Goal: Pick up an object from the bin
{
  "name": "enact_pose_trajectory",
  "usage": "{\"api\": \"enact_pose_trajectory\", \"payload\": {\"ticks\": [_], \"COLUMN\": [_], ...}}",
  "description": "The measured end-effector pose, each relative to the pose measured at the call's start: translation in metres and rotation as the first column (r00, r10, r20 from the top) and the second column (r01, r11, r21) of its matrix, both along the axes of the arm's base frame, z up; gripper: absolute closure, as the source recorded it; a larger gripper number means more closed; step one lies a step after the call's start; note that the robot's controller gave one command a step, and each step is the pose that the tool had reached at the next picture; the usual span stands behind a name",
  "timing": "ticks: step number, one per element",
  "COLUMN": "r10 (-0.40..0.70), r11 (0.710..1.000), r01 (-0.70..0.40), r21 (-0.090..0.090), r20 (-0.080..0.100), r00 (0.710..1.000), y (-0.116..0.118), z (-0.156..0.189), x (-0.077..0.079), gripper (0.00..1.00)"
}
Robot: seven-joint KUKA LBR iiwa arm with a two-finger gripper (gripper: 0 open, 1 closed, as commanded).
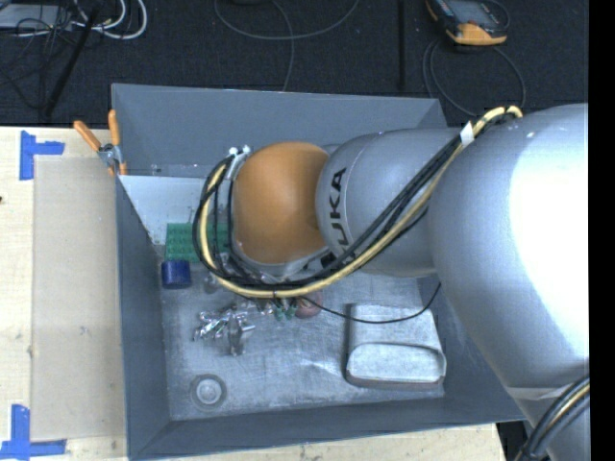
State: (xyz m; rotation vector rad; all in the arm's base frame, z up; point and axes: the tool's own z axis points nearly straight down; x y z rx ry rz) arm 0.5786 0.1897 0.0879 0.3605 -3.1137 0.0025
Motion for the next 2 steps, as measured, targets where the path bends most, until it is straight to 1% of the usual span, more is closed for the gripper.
{"api": "enact_pose_trajectory", "payload": {"ticks": [1, 2], "r10": [-0.003, 0.024], "r11": [1.0, 1.0], "r01": [0.003, -0.024], "r21": [0.002, 0.005], "r20": [0.005, 0.015], "r00": [1.0, 1.0], "y": [0.001, -0.002], "z": [0.004, 0.122], "x": [0.002, -0.003], "gripper": [1.0, 1.0]}}
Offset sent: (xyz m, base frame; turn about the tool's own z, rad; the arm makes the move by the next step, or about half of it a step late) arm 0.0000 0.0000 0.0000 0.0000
